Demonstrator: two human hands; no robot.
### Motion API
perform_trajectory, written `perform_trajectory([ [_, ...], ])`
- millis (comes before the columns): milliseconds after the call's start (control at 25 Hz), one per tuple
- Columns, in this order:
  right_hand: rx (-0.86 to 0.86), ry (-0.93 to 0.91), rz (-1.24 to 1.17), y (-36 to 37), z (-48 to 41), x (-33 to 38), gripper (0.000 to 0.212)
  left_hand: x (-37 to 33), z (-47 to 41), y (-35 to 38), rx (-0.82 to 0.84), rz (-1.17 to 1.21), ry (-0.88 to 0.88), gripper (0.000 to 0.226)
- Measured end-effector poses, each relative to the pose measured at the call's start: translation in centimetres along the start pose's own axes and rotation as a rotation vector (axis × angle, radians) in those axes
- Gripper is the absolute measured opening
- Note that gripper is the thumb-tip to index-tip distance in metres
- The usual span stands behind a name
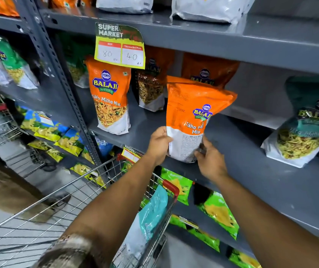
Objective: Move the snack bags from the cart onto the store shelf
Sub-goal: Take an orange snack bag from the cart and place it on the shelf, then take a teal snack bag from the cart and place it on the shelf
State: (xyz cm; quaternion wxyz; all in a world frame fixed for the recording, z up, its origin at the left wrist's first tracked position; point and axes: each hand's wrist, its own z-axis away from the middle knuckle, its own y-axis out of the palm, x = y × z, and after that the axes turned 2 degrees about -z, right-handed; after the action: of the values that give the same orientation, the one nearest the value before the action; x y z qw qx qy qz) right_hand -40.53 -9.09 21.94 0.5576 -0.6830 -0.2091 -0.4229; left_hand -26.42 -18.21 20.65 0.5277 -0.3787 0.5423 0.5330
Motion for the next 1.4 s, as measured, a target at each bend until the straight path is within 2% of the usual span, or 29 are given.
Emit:
perform_trajectory([
  [200,0.018,-0.008,-0.009,1.2,0.0,0.9,0.069,-0.8,-0.2,-0.7,0.019,-0.039,0.008,0.036],
  [280,-0.062,-0.014,-0.025,1.8,0.8,1.2,0.065,-1.2,0.2,-1.4,0.022,-0.068,0.011,0.041],
  [360,-0.179,-0.062,-0.036,3.0,2.5,0.3,0.050,-0.4,1.3,-3.3,-0.053,-0.090,0.048,0.040],
  [440,-0.156,-0.132,-0.002,4.3,4.6,-1.1,0.032,2.1,3.8,-6.8,-0.201,-0.179,0.086,0.025],
  [520,0.029,-0.204,0.128,6.0,5.7,-2.7,0.021,6.3,6.8,-11.8,-0.264,-0.339,-0.026,0.015],
  [600,0.282,-0.222,0.279,7.7,5.7,-3.7,0.020,10.8,8.8,-16.5,-0.169,-0.481,-0.216,0.012],
  [720,0.580,-0.121,0.464,10.0,5.4,-3.8,0.027,15.9,9.8,-20.9,0.022,-0.781,-0.420,0.030],
  [760,0.642,-0.107,0.525,10.8,5.6,-3.8,0.030,16.7,10.0,-21.0,0.078,-0.795,-0.468,0.032],
  [840,0.716,-0.117,0.616,12.4,5.8,-3.7,0.033,17.3,10.0,-20.2,0.176,-0.703,-0.521,0.020],
  [880,0.745,-0.120,0.634,13.3,6.0,-3.5,0.032,17.9,9.8,-19.6,0.201,-0.649,-0.522,0.009],
  [920,0.781,-0.122,0.637,14.3,6.3,-3.3,0.029,18.5,9.1,-19.0,0.206,-0.615,-0.532,0.015],
  [1000,0.920,-0.123,0.641,16.5,7.6,-2.8,0.024,19.4,7.8,-17.3,0.249,-0.603,-0.553,0.047],
  [1040,1.015,-0.131,0.649,17.6,8.4,-2.5,0.022,19.7,7.3,-16.6,0.288,-0.617,-0.550,0.051],
  [1200,1.330,-0.032,0.787,20.9,11.5,-2.2,0.026,21.2,5.5,-15.0,0.477,-0.835,-0.463,0.054],
  [1320,1.526,-0.074,0.902,22.0,12.1,-2.6,0.031,23.3,5.2,-16.8,0.417,-0.821,-0.347,0.071],
  [1400,1.570,-0.106,0.948,22.6,11.9,-3.0,0.030,23.3,6.1,-18.7,0.271,-0.627,-0.393,0.054],
])
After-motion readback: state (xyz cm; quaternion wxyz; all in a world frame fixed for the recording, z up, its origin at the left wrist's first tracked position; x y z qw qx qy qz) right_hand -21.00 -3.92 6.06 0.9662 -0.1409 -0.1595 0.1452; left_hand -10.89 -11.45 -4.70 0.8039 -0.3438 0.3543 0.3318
